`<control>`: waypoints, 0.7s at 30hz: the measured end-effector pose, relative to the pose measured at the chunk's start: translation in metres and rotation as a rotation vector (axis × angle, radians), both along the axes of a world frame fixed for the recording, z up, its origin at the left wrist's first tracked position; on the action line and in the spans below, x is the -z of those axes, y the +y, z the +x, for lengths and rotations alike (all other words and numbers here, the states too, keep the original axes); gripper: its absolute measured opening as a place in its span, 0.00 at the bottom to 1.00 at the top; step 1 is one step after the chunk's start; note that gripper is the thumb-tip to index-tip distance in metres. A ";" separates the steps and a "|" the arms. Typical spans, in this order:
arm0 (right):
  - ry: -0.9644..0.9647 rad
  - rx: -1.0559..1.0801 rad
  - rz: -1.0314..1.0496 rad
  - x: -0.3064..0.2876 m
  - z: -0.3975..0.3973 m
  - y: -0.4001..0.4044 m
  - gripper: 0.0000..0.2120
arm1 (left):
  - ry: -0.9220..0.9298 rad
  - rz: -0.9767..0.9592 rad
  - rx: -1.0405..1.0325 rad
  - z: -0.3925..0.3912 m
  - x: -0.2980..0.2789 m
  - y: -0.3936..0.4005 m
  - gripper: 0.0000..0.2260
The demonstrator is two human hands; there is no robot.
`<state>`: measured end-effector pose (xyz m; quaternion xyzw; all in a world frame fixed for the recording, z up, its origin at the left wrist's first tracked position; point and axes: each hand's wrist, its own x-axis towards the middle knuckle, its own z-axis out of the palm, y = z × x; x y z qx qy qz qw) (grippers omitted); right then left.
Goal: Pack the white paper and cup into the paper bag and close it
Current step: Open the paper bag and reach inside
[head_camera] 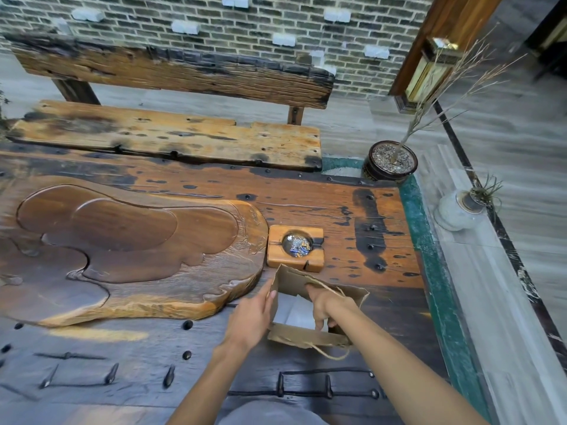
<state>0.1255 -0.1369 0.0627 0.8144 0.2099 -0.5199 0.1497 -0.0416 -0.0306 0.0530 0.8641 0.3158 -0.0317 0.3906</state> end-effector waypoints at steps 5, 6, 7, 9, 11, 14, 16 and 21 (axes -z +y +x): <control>-0.056 -0.077 0.037 0.008 -0.005 -0.008 0.40 | 0.018 0.009 0.018 -0.003 0.004 0.002 0.21; -0.060 -0.093 0.039 0.016 -0.003 -0.010 0.36 | 0.021 0.013 0.022 -0.004 0.005 0.002 0.21; -0.077 -0.094 0.020 0.015 -0.005 -0.016 0.35 | 0.023 0.009 0.021 -0.005 0.007 0.002 0.22; -0.062 -0.101 0.034 0.012 -0.006 -0.025 0.36 | 0.032 -0.011 0.017 -0.007 0.007 0.000 0.22; -0.052 -0.056 0.110 0.015 -0.009 -0.033 0.34 | 0.043 -0.026 0.019 -0.007 0.007 -0.001 0.22; -0.047 -0.129 0.128 0.037 -0.007 -0.041 0.33 | 0.049 -0.018 0.017 -0.006 0.006 -0.002 0.21; -0.080 -0.085 0.148 0.024 -0.009 -0.042 0.26 | 0.041 0.001 0.014 -0.006 0.005 -0.002 0.21; -0.112 -0.205 0.122 0.039 -0.014 -0.051 0.24 | 0.043 0.016 0.014 -0.006 0.003 -0.002 0.21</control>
